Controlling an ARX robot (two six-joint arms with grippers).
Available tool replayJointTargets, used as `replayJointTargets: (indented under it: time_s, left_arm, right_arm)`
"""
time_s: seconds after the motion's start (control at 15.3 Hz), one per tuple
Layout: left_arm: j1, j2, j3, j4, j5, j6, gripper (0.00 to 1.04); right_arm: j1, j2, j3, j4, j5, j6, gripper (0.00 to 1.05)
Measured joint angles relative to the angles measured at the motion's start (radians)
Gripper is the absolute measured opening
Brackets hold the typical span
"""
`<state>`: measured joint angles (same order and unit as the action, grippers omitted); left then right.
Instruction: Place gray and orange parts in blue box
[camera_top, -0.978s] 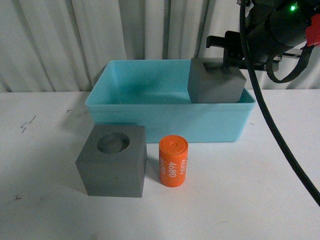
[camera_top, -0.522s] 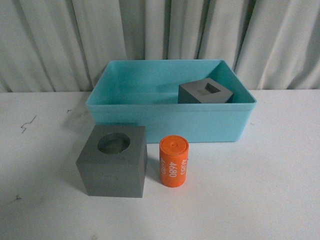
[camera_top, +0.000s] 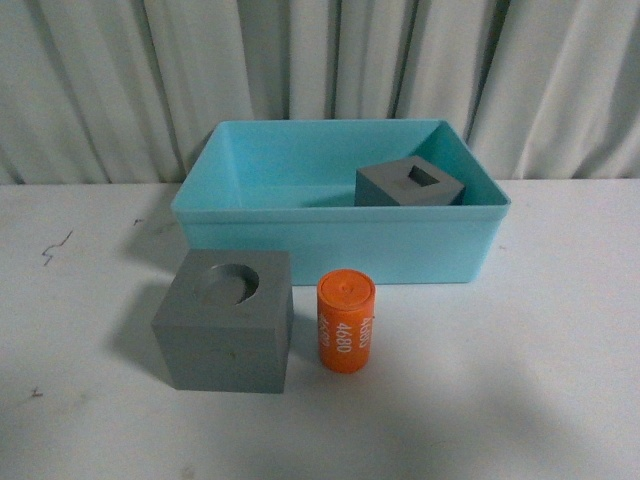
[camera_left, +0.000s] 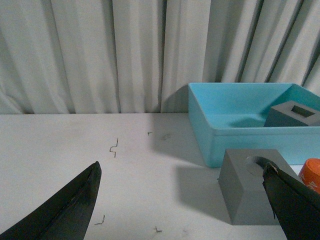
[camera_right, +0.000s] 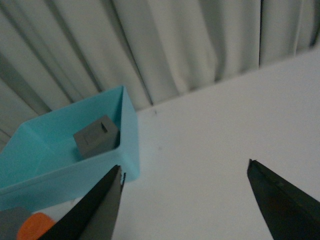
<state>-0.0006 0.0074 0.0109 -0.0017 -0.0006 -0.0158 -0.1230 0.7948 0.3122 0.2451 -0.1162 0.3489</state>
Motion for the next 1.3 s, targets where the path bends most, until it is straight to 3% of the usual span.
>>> replayJointTargets:
  time_s: [0.13,0.26,0.46,1.3]
  left_arm:
    - [0.0,0.0,0.0,-0.001,0.0,0.0,0.98]
    - [0.0,0.0,0.0,-0.002,0.0,0.0,0.98]
    - [0.0,0.0,0.0,-0.002,0.0,0.0,0.98]
    - [0.0,0.0,0.0,-0.002,0.0,0.0,0.98]
  right_arm:
    - [0.032,-0.067,-0.123,0.273,0.014,-0.225,0.6]
    - [0.099,-0.124,-0.164,0.276,0.104,-0.301,0.38]
    - [0.123,-0.218,-0.216,0.233,0.113,-0.332,0.02]
    - [0.123,-0.541,-0.301,0.008,0.114,-0.342,0.02]
